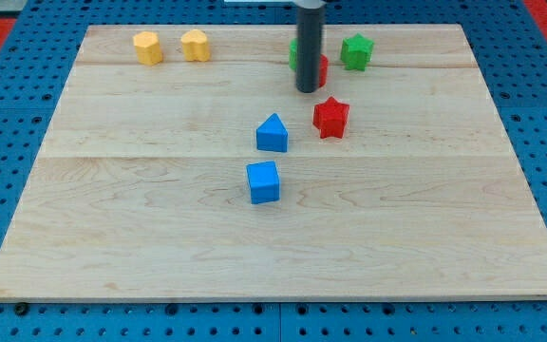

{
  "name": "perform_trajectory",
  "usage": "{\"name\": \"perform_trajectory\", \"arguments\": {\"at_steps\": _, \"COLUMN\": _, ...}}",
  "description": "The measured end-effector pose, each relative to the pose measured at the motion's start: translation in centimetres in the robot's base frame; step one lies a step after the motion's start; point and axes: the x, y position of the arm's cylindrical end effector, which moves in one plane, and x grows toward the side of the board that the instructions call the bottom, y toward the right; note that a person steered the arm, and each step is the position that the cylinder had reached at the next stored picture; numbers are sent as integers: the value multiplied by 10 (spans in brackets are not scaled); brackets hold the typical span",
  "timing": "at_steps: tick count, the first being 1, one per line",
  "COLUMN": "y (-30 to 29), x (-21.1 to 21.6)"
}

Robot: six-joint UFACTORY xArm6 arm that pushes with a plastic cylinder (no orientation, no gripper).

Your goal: Move the red circle to the top center

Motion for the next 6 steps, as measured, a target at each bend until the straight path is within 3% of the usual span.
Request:
{"name": "perform_trajectory", "arguments": {"at_steps": 2, "y": 67, "x": -7}}
{"name": "perform_trajectory", "arguments": {"at_steps": 3, "y": 45, "x": -28}}
{"name": "perform_trajectory", "arguments": {"at_steps": 6, "y": -39, "x": -31}}
